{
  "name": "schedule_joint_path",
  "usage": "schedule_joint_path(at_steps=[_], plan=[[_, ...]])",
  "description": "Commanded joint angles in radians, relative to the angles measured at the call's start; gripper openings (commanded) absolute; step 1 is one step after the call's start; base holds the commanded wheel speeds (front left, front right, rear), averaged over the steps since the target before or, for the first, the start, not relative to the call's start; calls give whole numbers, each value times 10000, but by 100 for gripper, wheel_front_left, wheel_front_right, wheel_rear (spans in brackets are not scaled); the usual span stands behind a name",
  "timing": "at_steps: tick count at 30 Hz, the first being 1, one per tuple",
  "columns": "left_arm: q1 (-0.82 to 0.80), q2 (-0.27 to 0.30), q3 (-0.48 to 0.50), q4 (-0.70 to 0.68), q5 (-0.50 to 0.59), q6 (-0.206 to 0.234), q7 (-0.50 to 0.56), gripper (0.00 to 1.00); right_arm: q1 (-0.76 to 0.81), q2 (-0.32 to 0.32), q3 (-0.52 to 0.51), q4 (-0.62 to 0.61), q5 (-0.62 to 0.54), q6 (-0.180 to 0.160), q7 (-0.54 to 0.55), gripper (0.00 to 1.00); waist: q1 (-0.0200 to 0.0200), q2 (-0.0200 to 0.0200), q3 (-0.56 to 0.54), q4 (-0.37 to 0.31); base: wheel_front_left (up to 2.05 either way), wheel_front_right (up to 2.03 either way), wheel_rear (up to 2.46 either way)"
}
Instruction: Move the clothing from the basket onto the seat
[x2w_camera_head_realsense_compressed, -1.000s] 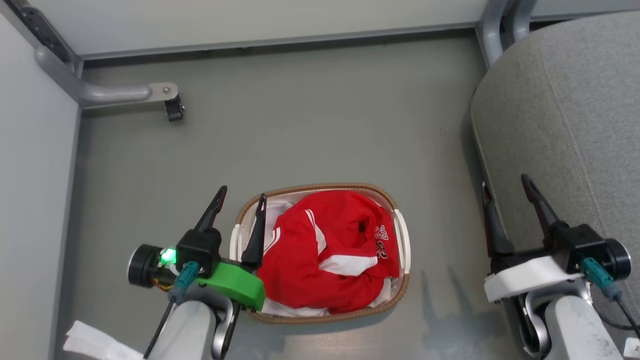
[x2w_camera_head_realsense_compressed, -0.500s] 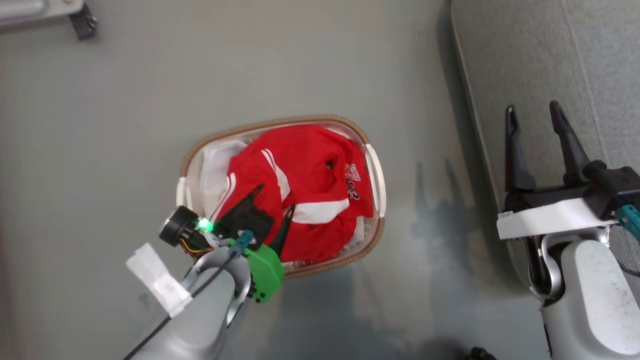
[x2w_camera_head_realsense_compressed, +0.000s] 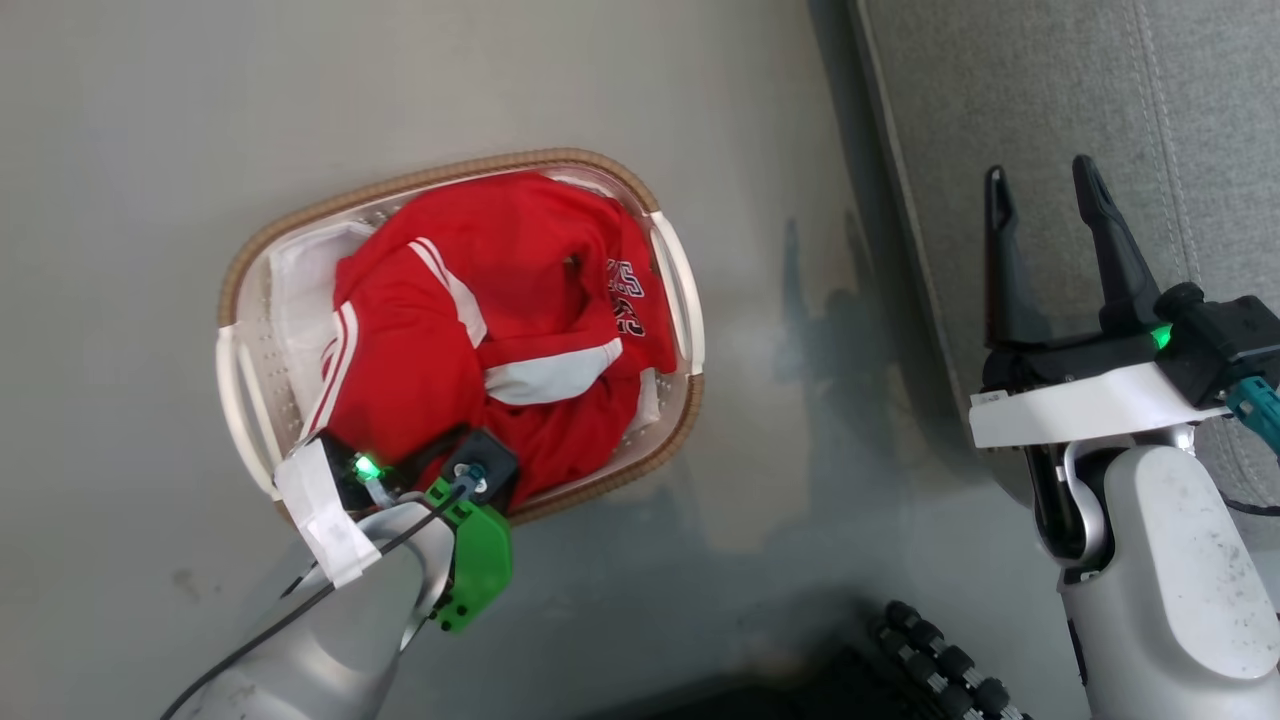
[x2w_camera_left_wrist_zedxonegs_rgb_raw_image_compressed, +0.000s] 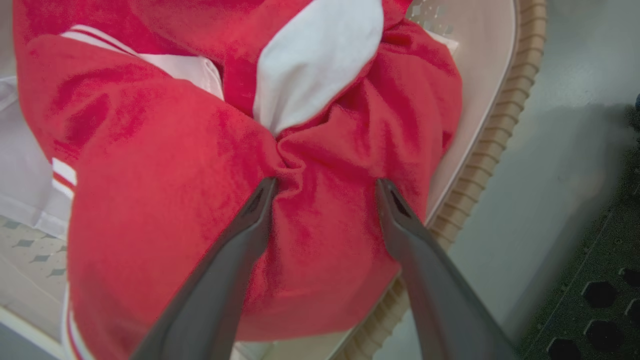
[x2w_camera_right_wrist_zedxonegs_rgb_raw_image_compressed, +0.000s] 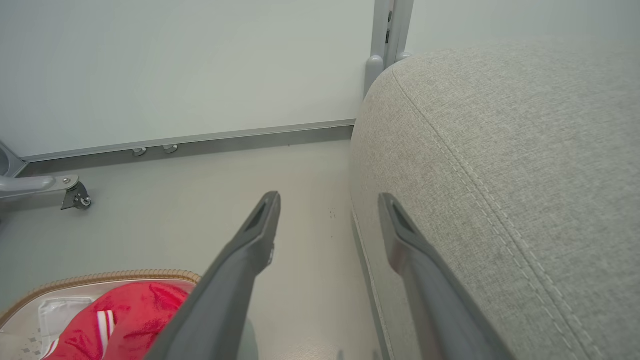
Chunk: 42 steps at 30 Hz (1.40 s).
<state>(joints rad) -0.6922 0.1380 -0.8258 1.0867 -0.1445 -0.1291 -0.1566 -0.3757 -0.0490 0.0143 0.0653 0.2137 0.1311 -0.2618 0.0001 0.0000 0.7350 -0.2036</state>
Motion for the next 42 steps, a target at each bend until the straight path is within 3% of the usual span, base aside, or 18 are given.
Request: schedule_joint_path(at_steps=[1, 6, 10, 19, 29, 35, 42], plan=[[-253, 167, -81, 154, -143, -17, 109, 100, -120, -26, 55, -69, 99, -6, -49, 100, -1, 0, 382, -397, 0, 0, 0], [-428, 251, -218, 547, -350, -18, 322, 99, -210, -26, 105, -42, 224, -6, -49, 100, -1, 0, 458, -510, 0, 0, 0], [-507, 259, -169, 795, -497, 40, 365, 2, -224, -27, 117, 2, 265, -6, -49, 100, -1, 0, 422, -532, 0, 0, 0], [-352, 41, -82, 1015, -770, 142, -195, 0, -72, -27, 66, 202, 135, -6, -49, 100, -1, 0, -162, -302, 0, 0, 0], [318, -256, 93, 563, -1251, 139, -996, 0, 500, -33, -299, 512, -329, -6, -49, 100, -1, 0, -1908, 476, 0, 0, 0], [773, -222, 137, -351, -1382, 75, -1108, 0, 1152, -33, -580, 737, -656, -6, -49, 100, -1, 0, -3358, 1046, 0, 0, 0], [1423, 368, 286, -2443, -1380, 29, -1091, 0, 1976, -35, -756, 975, -932, -6, -49, 100, -1, 0, -5041, 1454, 0, 0, 0]])
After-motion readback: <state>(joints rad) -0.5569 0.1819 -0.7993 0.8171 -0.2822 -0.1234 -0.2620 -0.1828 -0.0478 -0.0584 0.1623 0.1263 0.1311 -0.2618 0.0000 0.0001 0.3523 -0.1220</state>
